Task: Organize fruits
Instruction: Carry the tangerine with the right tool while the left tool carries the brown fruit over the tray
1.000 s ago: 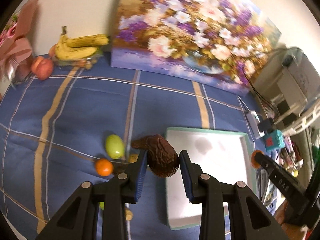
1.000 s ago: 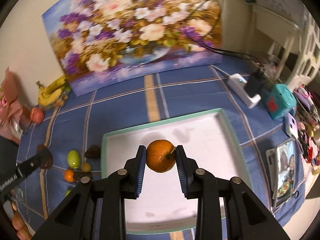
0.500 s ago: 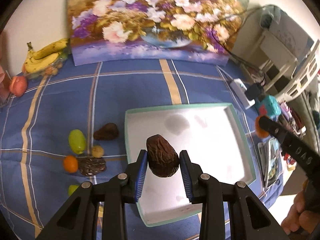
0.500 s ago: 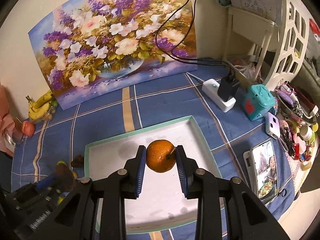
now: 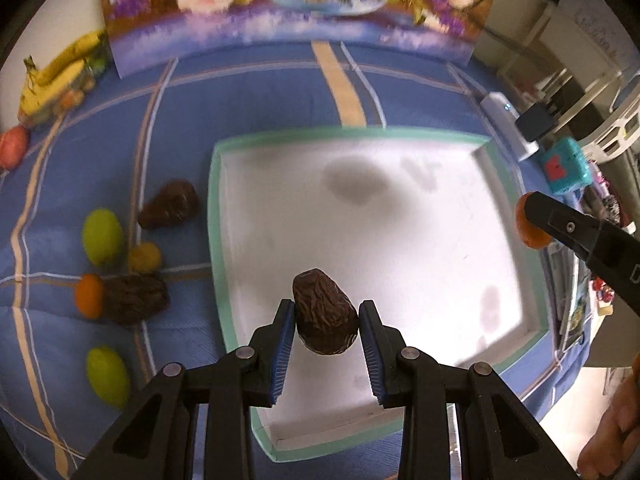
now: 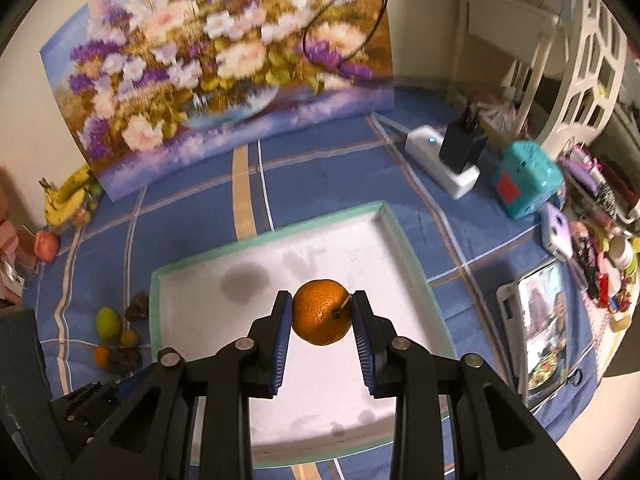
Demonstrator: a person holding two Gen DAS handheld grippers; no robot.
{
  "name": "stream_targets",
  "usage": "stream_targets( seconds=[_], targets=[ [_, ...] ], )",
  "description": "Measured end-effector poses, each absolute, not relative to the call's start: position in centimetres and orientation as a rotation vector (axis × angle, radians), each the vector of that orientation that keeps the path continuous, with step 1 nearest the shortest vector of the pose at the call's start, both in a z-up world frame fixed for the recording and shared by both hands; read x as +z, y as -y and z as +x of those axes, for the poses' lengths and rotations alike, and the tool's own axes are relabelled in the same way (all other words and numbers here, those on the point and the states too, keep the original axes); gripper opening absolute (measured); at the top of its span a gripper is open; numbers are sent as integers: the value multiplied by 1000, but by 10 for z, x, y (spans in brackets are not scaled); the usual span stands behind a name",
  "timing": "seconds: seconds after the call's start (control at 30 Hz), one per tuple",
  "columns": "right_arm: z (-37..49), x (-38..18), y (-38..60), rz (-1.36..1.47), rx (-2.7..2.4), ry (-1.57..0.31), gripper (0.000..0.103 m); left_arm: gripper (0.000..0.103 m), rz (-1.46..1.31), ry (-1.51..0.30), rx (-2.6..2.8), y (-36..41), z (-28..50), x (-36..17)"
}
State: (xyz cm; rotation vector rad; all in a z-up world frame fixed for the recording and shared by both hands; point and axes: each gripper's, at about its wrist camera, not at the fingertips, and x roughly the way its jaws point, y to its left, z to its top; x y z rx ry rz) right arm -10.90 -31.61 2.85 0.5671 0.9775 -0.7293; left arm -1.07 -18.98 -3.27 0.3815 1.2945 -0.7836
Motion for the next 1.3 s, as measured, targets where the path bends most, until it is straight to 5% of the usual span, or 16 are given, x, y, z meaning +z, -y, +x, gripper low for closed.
stream_targets(
  seconds=[0.53, 1.1, 1.2, 1.3],
  targets=[
    [-98, -56, 322, 644, -708, -1202, 32, 34, 432, -1331, -768, 190, -17, -59],
    [-97, -58, 322, 624, -705, -1211, 32, 34, 447, -1357, -744, 191, -11, -64],
    [-96, -58, 322, 625, -704, -1212, 33, 36, 446, -1353, -740, 192, -10, -63],
    [-96, -58, 322, 630, -705, -1211, 33, 48, 440, -1358, -748, 193, -9, -60]
  ],
)
